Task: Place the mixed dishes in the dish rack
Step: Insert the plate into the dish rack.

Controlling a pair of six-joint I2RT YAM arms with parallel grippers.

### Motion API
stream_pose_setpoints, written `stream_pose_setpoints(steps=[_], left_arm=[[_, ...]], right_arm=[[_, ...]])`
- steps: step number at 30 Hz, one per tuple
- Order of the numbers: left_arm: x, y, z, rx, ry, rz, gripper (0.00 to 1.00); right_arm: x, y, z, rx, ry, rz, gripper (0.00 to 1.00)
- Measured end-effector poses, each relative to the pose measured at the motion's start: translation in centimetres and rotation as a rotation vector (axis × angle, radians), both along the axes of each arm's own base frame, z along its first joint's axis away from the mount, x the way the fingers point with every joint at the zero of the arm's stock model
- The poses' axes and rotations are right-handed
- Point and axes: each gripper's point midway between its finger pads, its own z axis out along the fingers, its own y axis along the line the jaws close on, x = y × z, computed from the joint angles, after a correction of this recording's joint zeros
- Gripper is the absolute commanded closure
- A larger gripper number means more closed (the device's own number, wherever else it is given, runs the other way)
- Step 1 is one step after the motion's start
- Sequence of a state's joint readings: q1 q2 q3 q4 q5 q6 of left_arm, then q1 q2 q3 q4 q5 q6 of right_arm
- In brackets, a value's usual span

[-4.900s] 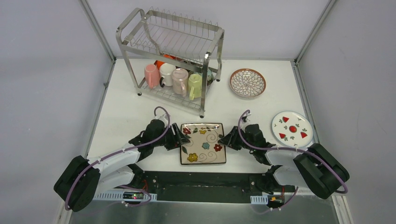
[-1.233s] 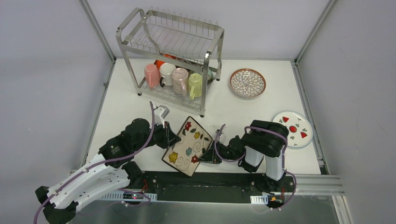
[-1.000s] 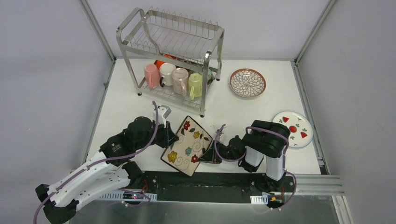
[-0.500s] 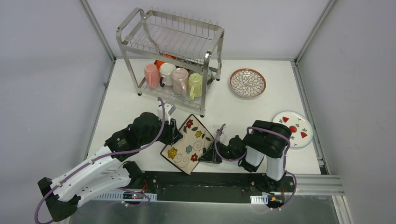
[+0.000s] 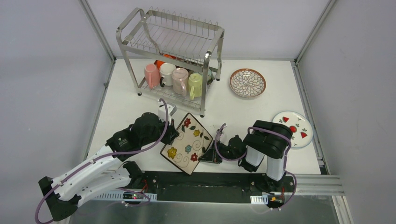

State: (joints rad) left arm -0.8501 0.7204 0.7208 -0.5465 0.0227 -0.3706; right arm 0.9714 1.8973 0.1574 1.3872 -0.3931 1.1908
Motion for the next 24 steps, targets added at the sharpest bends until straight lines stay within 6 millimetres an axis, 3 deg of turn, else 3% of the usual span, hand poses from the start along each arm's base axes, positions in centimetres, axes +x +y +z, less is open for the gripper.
stream_pose_setpoints(steps=[6,12,17,20,24], left_arm=[[-0.3,1.1,-0.1,0.003,-0.032,0.013,1.0],[-1.2,2.7,-0.1,-0.011,-0.025,0.055,1.0],[-2.2,3.9,-0.6,0.044,0.032,0.067,1.0],[-2.6,4.6,0.3,0.095,0.042,0.059,1.0],[-2.5,5.6,2.3,0.123,0.022,0.088,1.0]], right_arm=[[0.3,0.0,0.0,-0.007,-0.01,-0.016,0.88],[1.1,0.1,0.3,-0.004,-0.043,-0.044,0.77],[1.8,0.2,1.2,0.013,-0.073,-0.07,0.61],[2.2,0.3,2.2,0.031,-0.096,-0.081,0.41],[2.3,0.2,3.3,0.048,-0.118,-0.09,0.31]])
